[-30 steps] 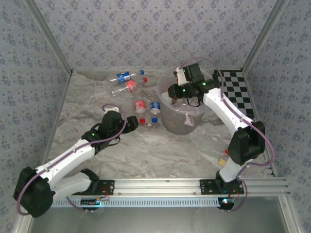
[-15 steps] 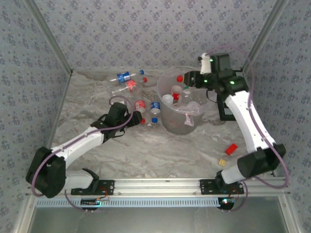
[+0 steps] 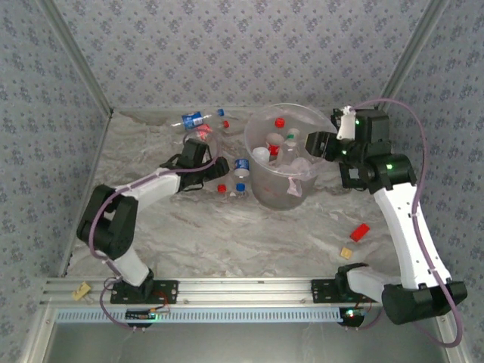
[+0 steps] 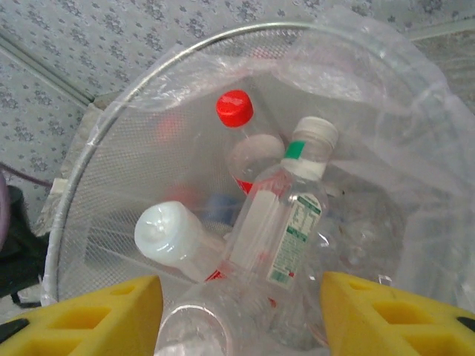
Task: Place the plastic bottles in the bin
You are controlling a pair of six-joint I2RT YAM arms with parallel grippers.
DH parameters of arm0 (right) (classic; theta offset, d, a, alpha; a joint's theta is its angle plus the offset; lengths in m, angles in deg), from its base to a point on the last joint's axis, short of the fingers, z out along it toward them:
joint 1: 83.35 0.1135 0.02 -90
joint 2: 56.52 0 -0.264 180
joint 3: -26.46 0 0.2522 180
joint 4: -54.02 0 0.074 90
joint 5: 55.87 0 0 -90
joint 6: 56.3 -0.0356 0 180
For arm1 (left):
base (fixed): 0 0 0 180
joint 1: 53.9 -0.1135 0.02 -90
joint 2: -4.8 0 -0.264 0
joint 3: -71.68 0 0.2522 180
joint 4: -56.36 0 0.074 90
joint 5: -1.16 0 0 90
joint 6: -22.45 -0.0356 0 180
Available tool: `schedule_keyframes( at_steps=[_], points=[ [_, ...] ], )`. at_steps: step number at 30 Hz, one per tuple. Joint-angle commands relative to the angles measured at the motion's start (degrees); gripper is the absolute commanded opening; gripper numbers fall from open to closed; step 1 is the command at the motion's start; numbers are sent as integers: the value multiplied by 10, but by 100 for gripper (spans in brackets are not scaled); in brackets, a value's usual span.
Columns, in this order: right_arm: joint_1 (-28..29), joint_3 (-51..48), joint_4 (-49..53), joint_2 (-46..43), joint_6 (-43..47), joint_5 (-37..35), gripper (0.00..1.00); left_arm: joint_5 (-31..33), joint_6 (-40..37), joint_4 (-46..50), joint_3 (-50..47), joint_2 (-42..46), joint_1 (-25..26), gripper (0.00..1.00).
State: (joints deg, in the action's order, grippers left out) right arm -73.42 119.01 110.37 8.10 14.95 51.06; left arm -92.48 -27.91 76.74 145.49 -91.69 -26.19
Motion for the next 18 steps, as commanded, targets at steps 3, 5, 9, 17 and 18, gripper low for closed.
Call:
schedule_keyframes(
  at_steps=[3, 5, 9, 17, 18],
  points=[
    [-7, -5, 59, -61, -5, 0, 66, 2, -43, 39, 46, -51, 2, 85],
    [-11, -4, 76, -77, -2, -2, 68, 3, -42, 37, 49, -66, 2, 82],
    [-18, -14, 77, -96, -9, -4, 68, 3, -42, 36, 53, -85, 3, 70],
    [-21, -37, 50, -116, -11, 1, 68, 4, -59, 55, 42, -67, 9, 46],
    [-21, -38, 48, -119, -7, -2, 68, 6, -61, 56, 40, -61, 9, 44]
  ],
)
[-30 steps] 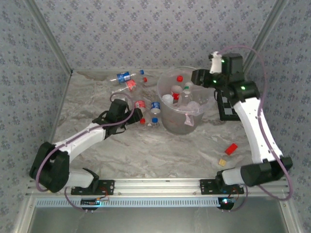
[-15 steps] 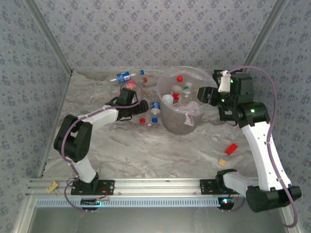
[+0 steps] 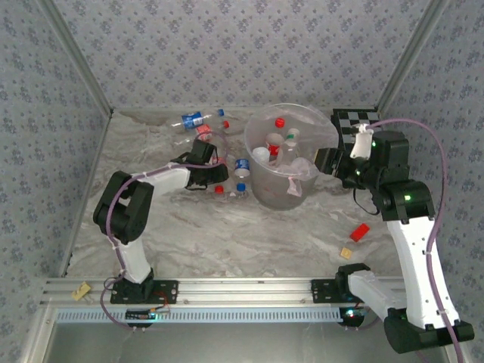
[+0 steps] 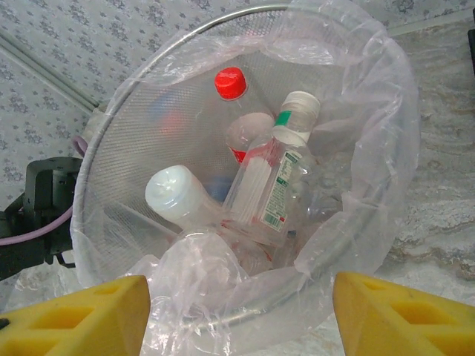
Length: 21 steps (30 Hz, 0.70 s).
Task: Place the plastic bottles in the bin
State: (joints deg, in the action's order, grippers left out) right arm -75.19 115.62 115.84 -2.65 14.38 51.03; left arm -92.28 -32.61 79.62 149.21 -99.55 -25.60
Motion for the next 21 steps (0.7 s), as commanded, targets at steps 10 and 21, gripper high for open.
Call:
schedule_keyframes(
  at_steps=[10, 21],
  points=[
    [0, -29, -50, -53, 20, -17, 69, 32, -35, 71, -16, 150, 11, 33],
    [77, -45, -203, -29, 13, 56, 85, -52, -74, -46, -141, 353, 45, 9]
  ],
)
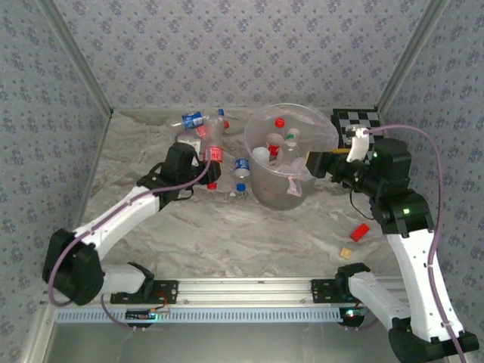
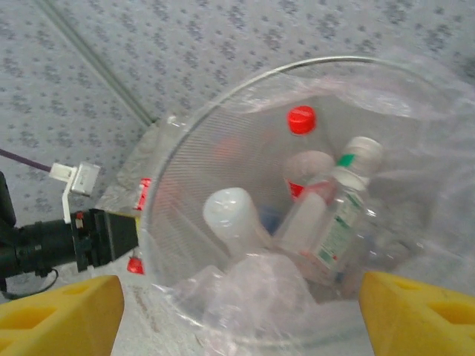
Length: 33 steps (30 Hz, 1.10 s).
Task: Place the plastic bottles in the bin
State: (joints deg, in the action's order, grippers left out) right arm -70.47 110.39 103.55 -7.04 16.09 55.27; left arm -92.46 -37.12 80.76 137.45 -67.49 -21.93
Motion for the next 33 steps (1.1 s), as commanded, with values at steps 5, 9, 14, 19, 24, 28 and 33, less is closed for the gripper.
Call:
schedule_keyframes(
  at_steps=[5, 9, 14, 19, 24, 28, 33],
  points=[
    [159, 139, -36, 142, 5, -57, 89, -72, -69, -60, -42, 107, 29, 0],
    [204, 238, -1, 246, -7, -29, 93, -82, -95, -54, -50, 165, 42, 0],
    [215, 323, 5, 346, -38, 28, 100, -101, -113, -74, -83, 223, 52, 0],
    [221, 361, -5, 400, -42, 61, 100, -131, -114, -88, -106, 257, 53, 0],
    [220, 385, 5, 443, -43, 76, 97, -153, -131, -98, -107, 256, 55, 0],
    [219, 387, 8, 453, -43, 84, 81, -157, -134, -100, -104, 252, 57, 0],
    [214, 380, 2, 440, -40, 63, 56, -153, -131, -88, -100, 251, 58, 0]
  ],
)
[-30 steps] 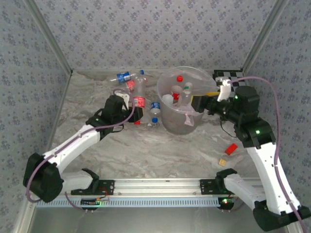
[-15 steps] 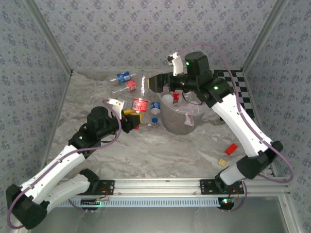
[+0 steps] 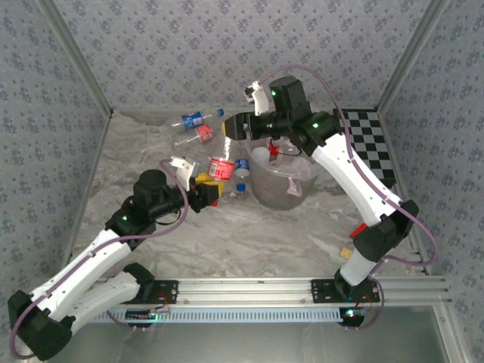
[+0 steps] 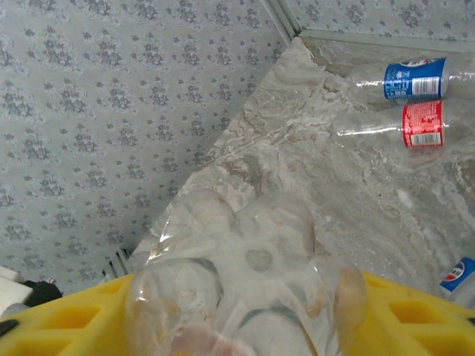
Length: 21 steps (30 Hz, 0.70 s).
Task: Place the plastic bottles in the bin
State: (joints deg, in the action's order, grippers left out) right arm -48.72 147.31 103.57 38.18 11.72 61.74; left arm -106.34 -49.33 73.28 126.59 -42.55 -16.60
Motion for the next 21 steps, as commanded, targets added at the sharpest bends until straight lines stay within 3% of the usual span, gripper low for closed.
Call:
schedule_keyframes(
  at_steps=[1, 3, 4, 8, 10, 13, 17, 21],
  points=[
    [-6, 12, 1, -15, 5, 0, 55, -15, -5, -14, 10, -1, 5, 0],
    [-10, 16, 0, -20, 6, 2, 53, -19, -3, -16, 12, -4, 7, 5],
    [-12, 21, 0, -24, 9, 2, 50, -20, -4, -11, 16, -6, 6, 15],
    [-28, 53, 0, -47, 20, -4, 44, -13, -6, 26, 36, 3, 6, 74],
    [-43, 63, -5, -66, 25, -9, 41, 0, -3, 38, 40, 12, 6, 88],
    [-76, 53, -30, -105, 36, -23, 37, 31, 6, 60, 47, 14, 6, 95],
    [-144, 2, -63, -172, 37, -51, 33, 48, 21, 65, 43, 4, 7, 96],
    [-188, -61, -92, -227, 83, -140, 29, 65, 28, 61, 41, -11, 6, 96]
  ],
)
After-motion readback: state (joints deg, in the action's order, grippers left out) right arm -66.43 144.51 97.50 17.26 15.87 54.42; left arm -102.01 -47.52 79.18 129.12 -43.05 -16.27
